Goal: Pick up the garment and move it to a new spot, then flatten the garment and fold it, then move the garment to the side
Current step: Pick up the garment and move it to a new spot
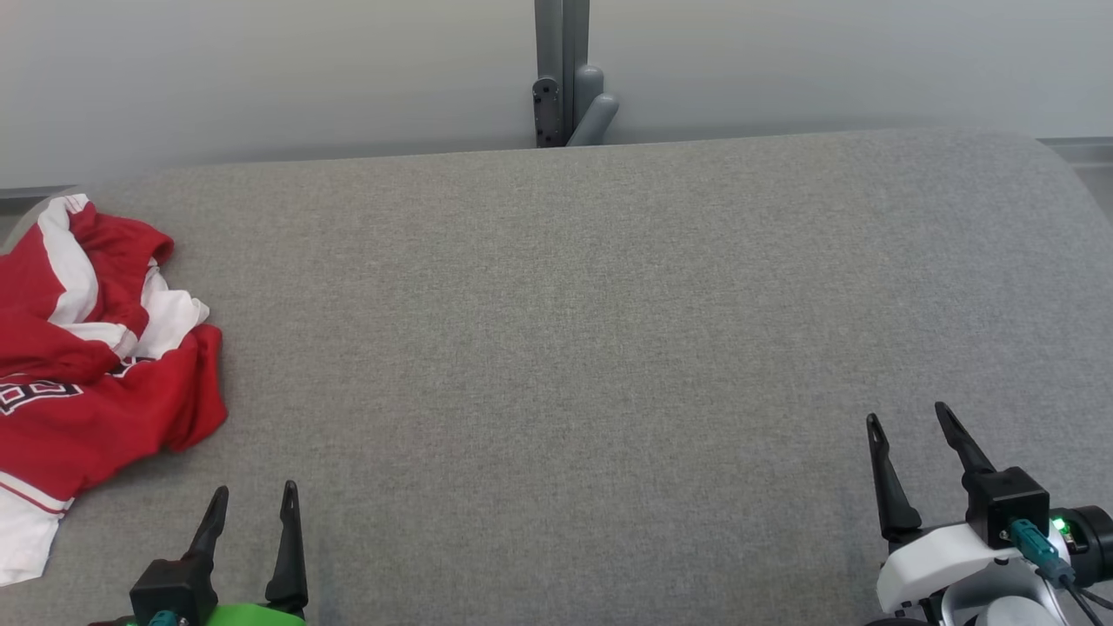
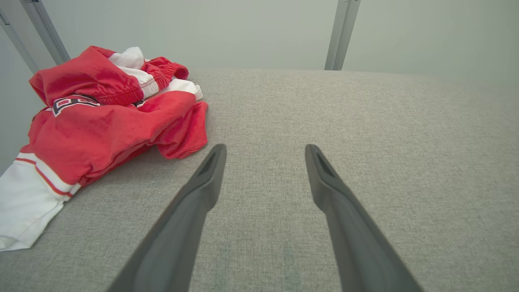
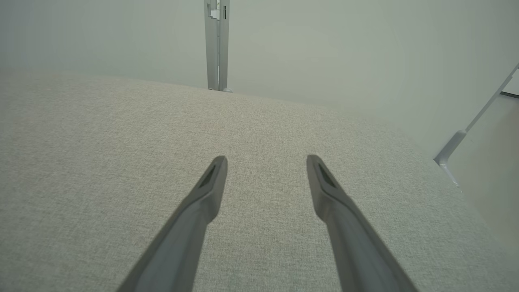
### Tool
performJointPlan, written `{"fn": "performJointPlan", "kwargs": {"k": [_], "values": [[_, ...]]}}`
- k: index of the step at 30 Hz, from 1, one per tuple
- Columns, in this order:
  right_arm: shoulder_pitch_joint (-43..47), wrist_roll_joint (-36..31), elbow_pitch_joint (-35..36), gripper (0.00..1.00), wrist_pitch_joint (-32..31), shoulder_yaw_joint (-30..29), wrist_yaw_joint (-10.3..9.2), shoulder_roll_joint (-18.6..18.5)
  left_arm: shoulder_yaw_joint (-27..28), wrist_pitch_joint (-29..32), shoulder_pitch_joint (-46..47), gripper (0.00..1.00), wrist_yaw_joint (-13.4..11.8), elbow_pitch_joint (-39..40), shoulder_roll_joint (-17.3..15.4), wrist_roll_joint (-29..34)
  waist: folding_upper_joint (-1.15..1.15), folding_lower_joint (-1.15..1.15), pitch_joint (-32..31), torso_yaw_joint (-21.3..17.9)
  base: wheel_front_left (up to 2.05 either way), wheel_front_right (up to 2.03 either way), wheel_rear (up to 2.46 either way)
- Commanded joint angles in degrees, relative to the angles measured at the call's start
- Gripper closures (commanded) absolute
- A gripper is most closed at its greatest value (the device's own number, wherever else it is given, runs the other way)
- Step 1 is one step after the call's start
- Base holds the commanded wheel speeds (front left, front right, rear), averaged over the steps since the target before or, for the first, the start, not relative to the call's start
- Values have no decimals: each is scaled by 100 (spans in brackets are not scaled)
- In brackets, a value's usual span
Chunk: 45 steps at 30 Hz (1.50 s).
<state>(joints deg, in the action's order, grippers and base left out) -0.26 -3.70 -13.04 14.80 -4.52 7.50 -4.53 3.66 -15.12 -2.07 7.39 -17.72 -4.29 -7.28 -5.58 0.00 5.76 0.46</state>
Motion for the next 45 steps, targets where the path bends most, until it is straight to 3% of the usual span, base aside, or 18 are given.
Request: {"fn": "performJointPlan", "kwargs": {"k": [1, 7, 15, 24, 31, 37, 41, 45], "values": [[74, 33, -10, 0, 37, -10, -2, -30, -7, -6, -46, 0, 21, -29, 0, -13, 0, 0, -14, 26, 0, 0, 0], [151, 88, 16, 0, 37, 45, -2, 43, -5, -5, 35, 0, 21, -63, -1, -45, 0, 0, -133, 400, 0, 0, 0], [157, 138, -51, 0, 38, 223, -2, 111, 84, -5, -129, 0, 21, -133, -75, -71, 0, 0, -340, 1587, 0, 0, 0], [70, 178, -103, 0, 37, 484, -2, 141, 366, -5, -304, 0, 21, -136, -88, -132, 0, 0, -430, 2445, 0, 0, 0], [61, 161, -44, 0, 38, 659, -2, 144, 491, -5, -118, 0, 20, -154, -1, -332, 0, 0, -292, 2441, 0, 0, 0], [-236, 42, 122, 0, 37, 671, -2, -121, 248, 15, 1014, 0, 20, -626, -84, -684, 0, 0, 527, 2072, 0, 0, 0], [-520, -42, 252, 0, 37, 680, -2, -294, -41, 452, 2154, 0, 21, -1039, -319, -975, 0, 0, 1212, 1881, 0, 0, 0], [-798, -112, 374, 0, 37, 736, -2, -454, -330, 1264, 3313, 0, 21, -1633, -586, -1338, 0, 0, 1842, 1699, 0, 0, 0]]}}
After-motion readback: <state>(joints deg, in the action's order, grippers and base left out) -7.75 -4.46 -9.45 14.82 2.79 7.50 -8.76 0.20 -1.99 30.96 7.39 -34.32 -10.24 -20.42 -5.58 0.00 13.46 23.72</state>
